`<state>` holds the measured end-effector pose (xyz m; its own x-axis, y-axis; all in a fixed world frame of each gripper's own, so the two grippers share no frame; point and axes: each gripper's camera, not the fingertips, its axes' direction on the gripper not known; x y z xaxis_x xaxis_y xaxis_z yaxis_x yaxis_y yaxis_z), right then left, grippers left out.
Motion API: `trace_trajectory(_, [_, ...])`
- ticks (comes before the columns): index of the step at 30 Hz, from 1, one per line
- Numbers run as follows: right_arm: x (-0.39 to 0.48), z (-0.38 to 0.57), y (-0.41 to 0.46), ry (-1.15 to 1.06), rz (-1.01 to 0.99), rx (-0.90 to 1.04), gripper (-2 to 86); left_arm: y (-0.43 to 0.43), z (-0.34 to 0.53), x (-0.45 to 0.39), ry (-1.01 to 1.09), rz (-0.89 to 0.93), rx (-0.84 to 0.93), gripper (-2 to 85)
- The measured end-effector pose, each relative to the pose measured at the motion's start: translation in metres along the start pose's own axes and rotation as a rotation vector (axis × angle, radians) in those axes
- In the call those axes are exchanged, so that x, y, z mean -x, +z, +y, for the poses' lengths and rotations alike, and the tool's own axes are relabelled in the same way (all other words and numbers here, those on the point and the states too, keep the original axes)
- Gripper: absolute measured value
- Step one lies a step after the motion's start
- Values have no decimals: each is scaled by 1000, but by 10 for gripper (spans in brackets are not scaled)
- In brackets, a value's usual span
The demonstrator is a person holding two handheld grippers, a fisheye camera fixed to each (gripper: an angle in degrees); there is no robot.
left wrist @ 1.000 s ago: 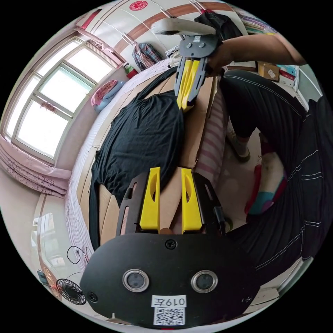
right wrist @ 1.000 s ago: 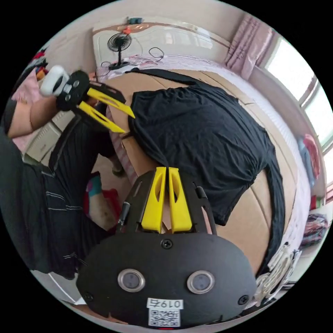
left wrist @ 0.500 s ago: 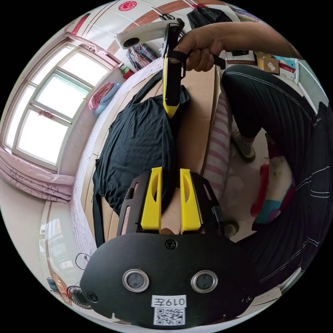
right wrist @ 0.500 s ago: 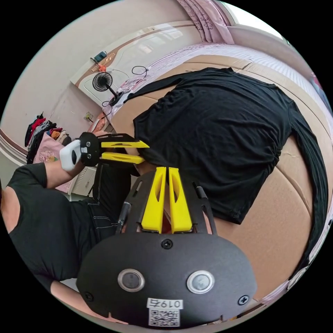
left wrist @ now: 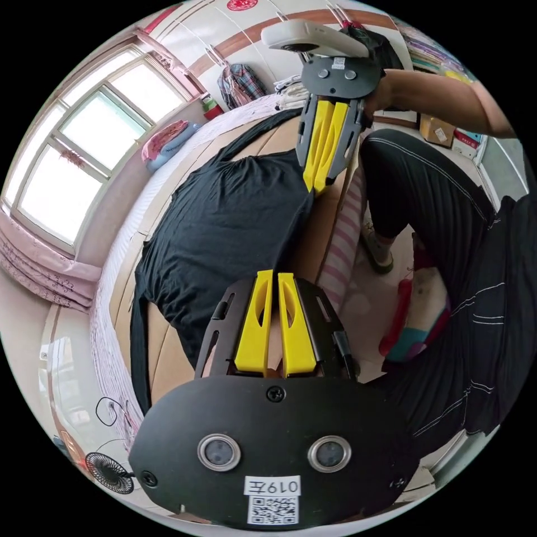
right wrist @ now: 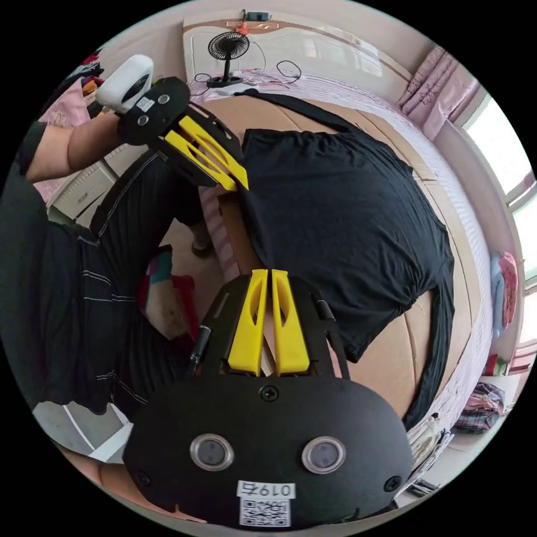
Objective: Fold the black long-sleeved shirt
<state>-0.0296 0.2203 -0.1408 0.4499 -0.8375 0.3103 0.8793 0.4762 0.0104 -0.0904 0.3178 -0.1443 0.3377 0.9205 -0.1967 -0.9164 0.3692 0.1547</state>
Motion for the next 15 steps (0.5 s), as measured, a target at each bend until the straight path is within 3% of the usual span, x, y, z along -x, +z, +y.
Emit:
trace_trajectory(9, [75,20,41,-98,232,40,0,6,1,-12,59,-29,48,22])
trace_trajectory(15, [133,60,65,-136,497,3,78,-2,14,-11,52,0,17,49])
